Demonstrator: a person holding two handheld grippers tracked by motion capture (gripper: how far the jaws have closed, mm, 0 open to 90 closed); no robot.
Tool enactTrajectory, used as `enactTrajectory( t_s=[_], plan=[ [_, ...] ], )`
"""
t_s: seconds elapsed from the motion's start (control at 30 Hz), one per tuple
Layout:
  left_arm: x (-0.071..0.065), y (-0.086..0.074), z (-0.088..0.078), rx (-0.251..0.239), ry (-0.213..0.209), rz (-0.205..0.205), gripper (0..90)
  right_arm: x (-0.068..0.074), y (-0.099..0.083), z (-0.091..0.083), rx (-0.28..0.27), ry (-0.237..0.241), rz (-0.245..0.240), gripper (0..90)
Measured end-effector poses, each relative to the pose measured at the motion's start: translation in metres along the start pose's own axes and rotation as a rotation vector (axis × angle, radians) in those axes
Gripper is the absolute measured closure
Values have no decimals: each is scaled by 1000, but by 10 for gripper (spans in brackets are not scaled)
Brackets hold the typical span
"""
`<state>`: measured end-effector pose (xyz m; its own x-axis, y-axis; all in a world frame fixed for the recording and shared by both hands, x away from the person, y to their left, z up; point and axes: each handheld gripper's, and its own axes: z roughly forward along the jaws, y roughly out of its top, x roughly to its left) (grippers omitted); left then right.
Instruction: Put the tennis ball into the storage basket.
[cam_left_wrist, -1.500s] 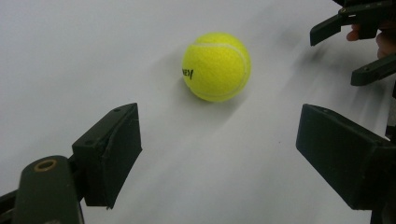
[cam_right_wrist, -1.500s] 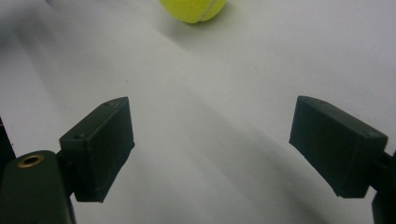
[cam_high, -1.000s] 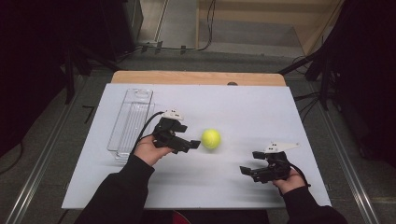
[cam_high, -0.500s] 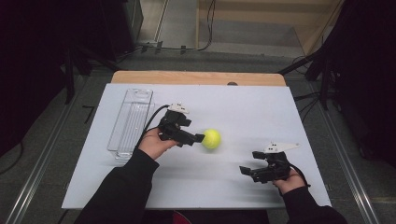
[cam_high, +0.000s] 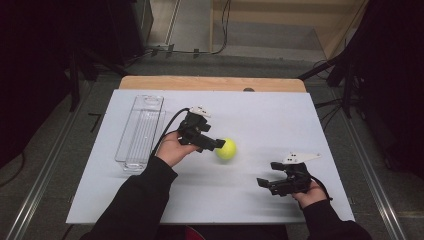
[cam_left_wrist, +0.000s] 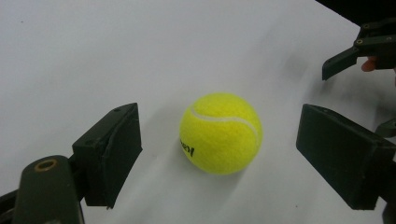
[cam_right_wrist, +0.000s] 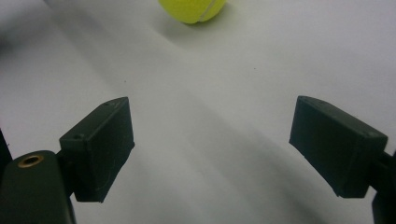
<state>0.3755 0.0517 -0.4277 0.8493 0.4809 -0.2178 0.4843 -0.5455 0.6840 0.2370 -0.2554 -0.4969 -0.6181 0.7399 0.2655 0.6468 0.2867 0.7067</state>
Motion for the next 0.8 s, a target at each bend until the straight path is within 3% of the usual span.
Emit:
enactTrajectory(
  t_s=[0.23, 0.5, 0.8],
  plan=[
    [1, 6, 6, -12, 3, 14, 148, 0, 0, 0, -3, 6, -1, 119],
    [7, 5, 14, -21, -6, -3, 151, 0, 1, -1, -5, 11, -2, 119],
    [7, 13, 27, 0, -4, 16, 171, 0, 1, -2, -8, 22, -5, 119]
  ],
)
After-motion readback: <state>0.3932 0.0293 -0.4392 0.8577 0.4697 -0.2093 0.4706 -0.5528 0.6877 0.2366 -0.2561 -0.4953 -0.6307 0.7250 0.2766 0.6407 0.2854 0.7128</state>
